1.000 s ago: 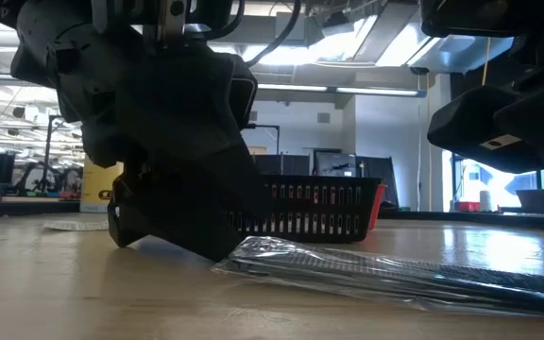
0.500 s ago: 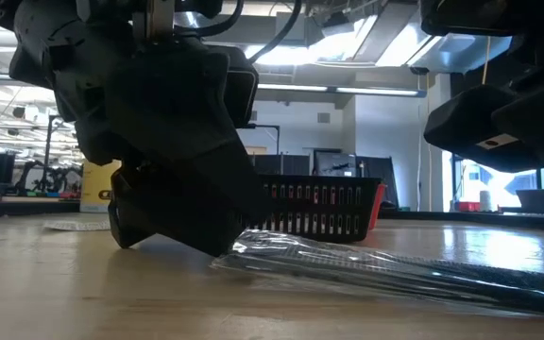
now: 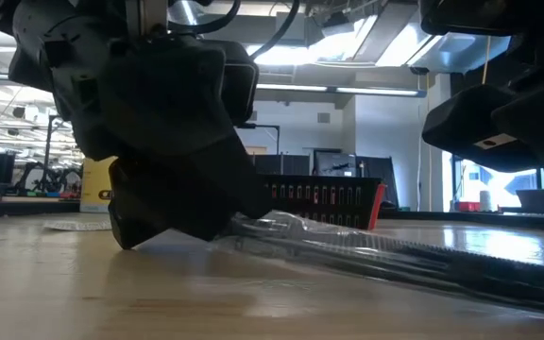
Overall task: Pick & Place Travel size toiletries
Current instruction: Put the black comb into the blue bin
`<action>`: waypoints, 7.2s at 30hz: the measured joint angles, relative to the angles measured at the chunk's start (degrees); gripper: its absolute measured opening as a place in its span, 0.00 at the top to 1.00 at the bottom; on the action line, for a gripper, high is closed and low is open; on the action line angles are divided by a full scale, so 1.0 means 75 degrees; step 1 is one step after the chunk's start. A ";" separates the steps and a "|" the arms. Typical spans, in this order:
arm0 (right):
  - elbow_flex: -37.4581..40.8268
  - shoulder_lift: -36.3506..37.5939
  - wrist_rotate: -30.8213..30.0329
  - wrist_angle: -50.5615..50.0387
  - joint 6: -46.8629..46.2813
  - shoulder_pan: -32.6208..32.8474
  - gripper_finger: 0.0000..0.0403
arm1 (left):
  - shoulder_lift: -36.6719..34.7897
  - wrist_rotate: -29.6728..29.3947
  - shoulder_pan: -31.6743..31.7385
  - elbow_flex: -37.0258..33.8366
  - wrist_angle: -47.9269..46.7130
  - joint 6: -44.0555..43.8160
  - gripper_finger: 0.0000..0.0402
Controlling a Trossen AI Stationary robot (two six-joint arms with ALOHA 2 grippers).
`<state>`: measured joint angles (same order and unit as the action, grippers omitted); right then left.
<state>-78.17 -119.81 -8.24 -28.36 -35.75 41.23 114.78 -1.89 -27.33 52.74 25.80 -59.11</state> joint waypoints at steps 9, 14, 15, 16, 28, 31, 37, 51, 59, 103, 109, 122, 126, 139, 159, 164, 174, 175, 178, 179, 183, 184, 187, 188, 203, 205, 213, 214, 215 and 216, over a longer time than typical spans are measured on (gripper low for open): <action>0.0000 0.0000 -0.0016 0.0006 -0.0003 -0.0003 1.00 | 0.0003 0.0035 0.0000 0.0003 0.0023 0.0193 0.93; 0.0000 0.0000 0.0067 0.0006 0.0026 -0.0006 1.00 | 0.0003 0.0071 0.0000 0.0004 0.0039 0.0321 0.98; 0.0000 0.0002 0.0102 0.0006 0.0025 -0.0006 1.00 | 0.0003 0.0070 0.0000 0.0004 0.0038 0.0321 0.98; 0.0000 0.0026 0.0149 0.0007 0.0019 -0.0007 0.99 | 0.0003 0.0069 0.0000 0.0004 0.0038 0.0321 0.98; 0.0023 0.0606 0.0299 -0.0339 -0.0572 0.0252 0.71 | -0.0064 0.0013 0.0006 0.0010 0.0030 0.0317 0.99; 0.0023 0.0618 0.0243 -0.0634 -0.1046 0.0368 0.64 | -0.0222 0.0024 0.0012 -0.0025 -0.0113 0.0417 0.99; 0.0017 0.0632 -0.0190 -0.0708 -0.1501 0.0594 0.60 | -0.0938 0.0032 0.0051 -0.0019 -0.0513 0.0780 0.99; 0.0003 0.0647 -0.0630 -0.0690 -0.1772 0.0629 0.73 | -0.3569 -0.1088 0.0659 0.0004 -0.3603 0.2344 0.99; -0.0003 0.0650 -0.1443 -0.0708 -0.1718 0.0557 0.79 | -0.4934 -0.2531 0.1155 0.0004 -0.6467 0.2852 0.99; -0.0006 0.0659 -0.1843 -0.0565 -0.1714 0.0443 0.86 | -0.5980 -0.0562 0.4167 -0.1386 -0.7318 0.3982 0.91; -0.0006 0.0659 -0.1843 -0.0565 -0.1714 0.0443 0.85 | -0.5980 -0.0540 0.4162 -0.1386 -0.7226 0.3987 0.83; -0.0006 0.0659 -0.1843 -0.0565 -0.1711 0.0443 0.91 | -0.6209 -0.0167 0.4161 -0.1386 -0.7240 0.4503 0.62; -0.0006 0.0659 -0.1843 -0.0565 -0.1711 0.0443 0.93 | -0.6816 -0.0348 0.4031 -0.1386 -0.7225 0.4508 0.62; -0.0006 0.0659 -0.1960 -0.0489 -0.1529 0.0443 0.95 | -0.8593 -0.3022 0.1276 -0.1383 -0.6549 0.4707 0.64; -0.0006 0.0733 -0.0974 -0.0391 -0.0706 -0.0123 1.00 | -0.9049 -0.1413 -0.0107 -0.3417 -0.2395 0.5661 0.64; 0.0023 0.1115 -0.0951 -0.0364 -0.0458 -0.0187 1.00 | -0.9678 -0.1390 0.0273 -0.4539 -0.1789 0.5566 0.64; 0.2985 0.3292 -0.0903 0.2701 -0.0892 -0.0254 1.00 | -1.2009 -0.1324 0.0909 -0.5017 -0.2957 0.6582 0.64; 0.3350 0.3545 -0.0931 0.3198 -0.0892 -0.0293 1.00 | -1.2174 -0.1410 0.0938 -0.5017 -0.3069 0.6721 0.64; 0.4314 0.4283 -0.0978 0.4407 -0.0708 -0.0429 1.00 | -1.2542 -0.1723 0.1000 -0.5020 -0.3118 0.6973 0.64; 0.4579 0.4514 -0.0986 0.4755 -0.0567 -0.0464 1.00 | -1.2624 -0.1818 0.1015 -0.5020 -0.3114 0.7055 0.64; 0.5249 0.5347 -0.1190 0.5385 0.0118 -0.0551 1.00 | -1.2786 -0.1970 0.1017 -0.5020 -0.3101 0.7122 0.64; 0.5338 0.5535 -0.1323 0.5375 0.0376 -0.0566 1.00 | -1.2794 -0.1993 0.1017 -0.5020 -0.3095 0.7123 0.64; 0.5476 0.5966 -0.1912 0.5380 0.1252 -0.0577 0.98 | -1.2791 -0.1996 0.1017 -0.5020 -0.3101 0.7122 0.64; 0.5490 0.6078 -0.2110 0.5371 0.1518 -0.0577 0.98 | -1.2791 -0.1999 0.1017 -0.5020 -0.3098 0.7122 0.64; 0.5488 0.6330 -0.2161 0.3910 0.0516 -0.0184 0.98 | -1.2788 -0.1999 0.1017 -0.5020 -0.3128 0.6988 0.64; 0.5488 0.6275 -0.2220 0.3747 0.0365 -0.0008 0.99 | -1.2788 -0.1999 0.1017 -0.5020 -0.3127 0.6986 0.64; 0.5488 0.6216 -0.2500 0.3687 0.1243 0.0278 0.99 | -1.2788 -0.1999 0.1017 -0.5020 -0.3127 0.6985 0.64; 0.5488 0.6216 -0.2496 0.3664 0.1414 0.0294 0.99 | -1.2785 -0.1999 0.1017 -0.5020 -0.3130 0.6985 0.64; 0.5485 0.6216 -0.2491 0.3601 0.1482 0.0305 0.99 | -1.2785 -0.1999 0.1017 -0.5020 -0.3128 0.6985 0.64; 0.5483 0.6216 -0.2413 0.3477 0.1478 0.0309 0.99 | -1.2786 -0.1999 0.1017 -0.5020 -0.3129 0.6985 0.64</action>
<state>-37.05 -73.19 -26.34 -2.28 -24.66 43.55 18.89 -16.88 -19.70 15.09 2.34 -6.72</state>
